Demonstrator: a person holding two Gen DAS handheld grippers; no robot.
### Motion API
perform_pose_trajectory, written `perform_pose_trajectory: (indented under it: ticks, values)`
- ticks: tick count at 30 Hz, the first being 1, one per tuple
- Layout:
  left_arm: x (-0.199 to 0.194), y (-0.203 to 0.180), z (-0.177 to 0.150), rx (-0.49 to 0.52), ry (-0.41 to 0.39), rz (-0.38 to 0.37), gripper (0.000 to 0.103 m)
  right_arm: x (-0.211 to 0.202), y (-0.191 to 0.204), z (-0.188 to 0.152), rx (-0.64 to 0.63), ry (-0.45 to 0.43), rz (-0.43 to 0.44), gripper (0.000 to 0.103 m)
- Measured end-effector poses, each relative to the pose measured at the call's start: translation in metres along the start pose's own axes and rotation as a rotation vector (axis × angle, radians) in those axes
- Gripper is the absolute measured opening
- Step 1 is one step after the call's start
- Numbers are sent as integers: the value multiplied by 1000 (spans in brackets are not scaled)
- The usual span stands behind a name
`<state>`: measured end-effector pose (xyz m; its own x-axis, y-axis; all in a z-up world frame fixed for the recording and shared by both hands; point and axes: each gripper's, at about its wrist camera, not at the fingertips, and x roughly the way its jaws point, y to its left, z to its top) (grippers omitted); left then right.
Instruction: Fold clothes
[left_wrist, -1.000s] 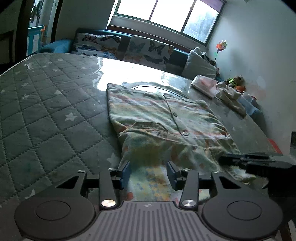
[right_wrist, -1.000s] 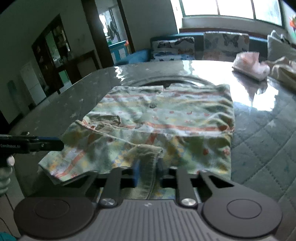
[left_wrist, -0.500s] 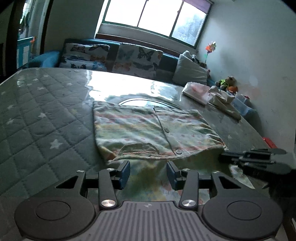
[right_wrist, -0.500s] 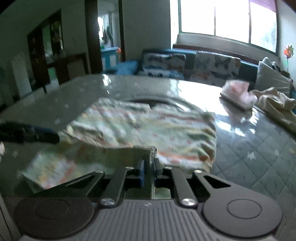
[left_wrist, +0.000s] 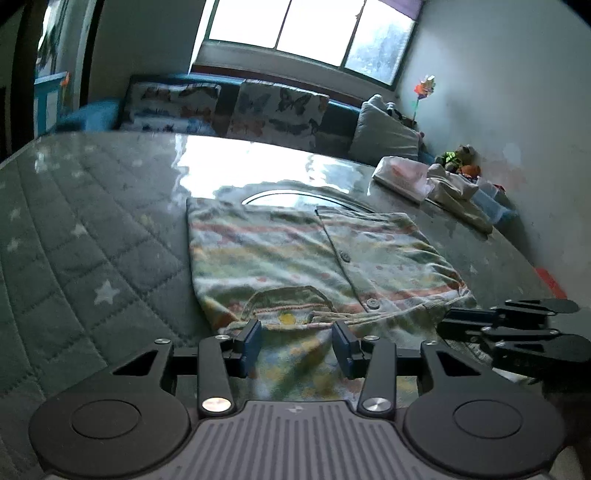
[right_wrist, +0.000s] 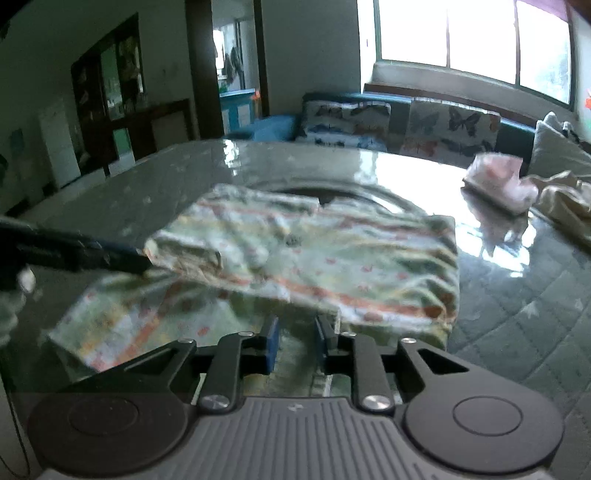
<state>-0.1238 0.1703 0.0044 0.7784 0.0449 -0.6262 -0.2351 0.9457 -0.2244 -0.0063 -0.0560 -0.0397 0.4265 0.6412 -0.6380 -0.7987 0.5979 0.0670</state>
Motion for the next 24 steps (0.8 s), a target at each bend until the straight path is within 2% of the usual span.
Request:
perform_pose_trajectory:
  ticks: [3, 6, 8, 10, 15, 16, 17, 18, 19, 20, 24]
  values:
    - [4, 3, -2, 3, 20, 13, 45, -4, 1, -1, -11, 3, -1, 21]
    - [-4, 0, -4, 13, 5, 5, 46, -18, 5, -1, -13, -11, 17, 25]
    - [-10, -5, -6, 30, -3, -8, 47, -28, 8, -4, -28, -20, 21, 45]
    - [-16, -8, -9, 45, -8, -17, 48, -33, 10, -11, -48, -12, 5, 45]
    - [-19, -11, -17, 74, 5, -21, 52, -39, -3, -24, 23, 29, -14, 45]
    - [-18, -11, -18, 78, 9, -18, 52, -38, -8, -26, 57, 45, 10, 39]
    - [-17, -11, -19, 83, 14, -15, 52, -37, -10, -28, 76, 55, 28, 26]
    - [-16, -10, -20, 83, 19, -10, 52, -38, -11, -29, 86, 59, 43, 21]
    - [-15, -9, -21, 83, 25, -6, 52, -40, -9, -28, 79, 54, 35, 9]
    - [-14, -8, -21, 83, 28, -1, 52, -43, -8, -27, 81, 45, 32, 5]
    - [-13, -3, -21, 76, 35, 11, 52, -59, -5, -25, 90, 19, 16, 4]
